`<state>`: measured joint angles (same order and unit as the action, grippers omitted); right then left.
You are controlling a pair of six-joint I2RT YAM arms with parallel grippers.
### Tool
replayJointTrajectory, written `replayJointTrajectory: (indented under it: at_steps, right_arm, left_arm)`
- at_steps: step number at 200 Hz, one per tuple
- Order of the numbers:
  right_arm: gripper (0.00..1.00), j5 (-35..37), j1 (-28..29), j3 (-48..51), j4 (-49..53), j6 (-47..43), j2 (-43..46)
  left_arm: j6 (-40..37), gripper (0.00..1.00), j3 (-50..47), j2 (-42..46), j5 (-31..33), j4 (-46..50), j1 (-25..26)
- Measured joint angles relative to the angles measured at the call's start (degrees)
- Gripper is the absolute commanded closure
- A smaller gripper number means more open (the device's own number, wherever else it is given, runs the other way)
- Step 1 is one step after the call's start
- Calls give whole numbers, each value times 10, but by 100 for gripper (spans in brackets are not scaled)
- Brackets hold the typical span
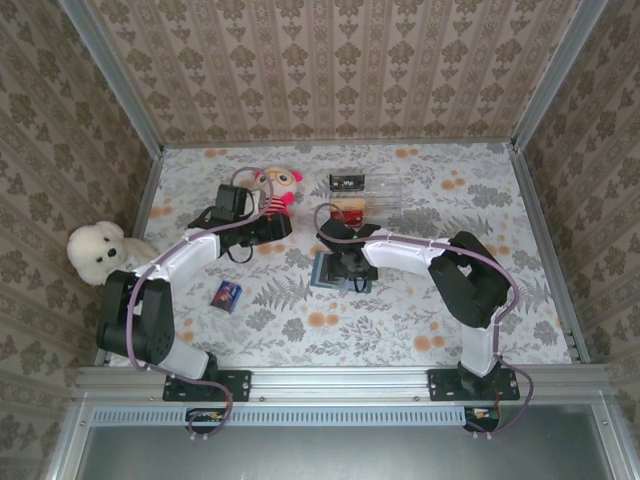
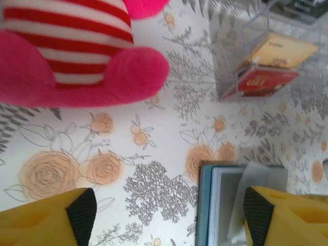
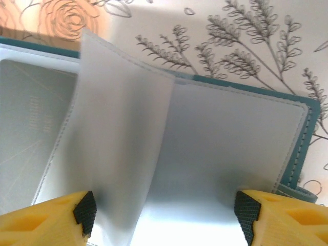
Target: Take the credit cards out of the card holder
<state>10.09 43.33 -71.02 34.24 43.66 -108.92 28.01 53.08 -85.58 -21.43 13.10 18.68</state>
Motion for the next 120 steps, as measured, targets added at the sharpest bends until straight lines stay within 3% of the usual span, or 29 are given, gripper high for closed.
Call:
replayJointTrajectory:
  at_steps: [57,120]
  right_arm:
    - [36,-19,-17,44,-44,-2,30]
    - [43,-67,-36,74,-95,0,45]
  left_arm:
    - [48,49,-17,-45,-94,-17,47]
    - [78,56,-1,-136,-158,-55,121]
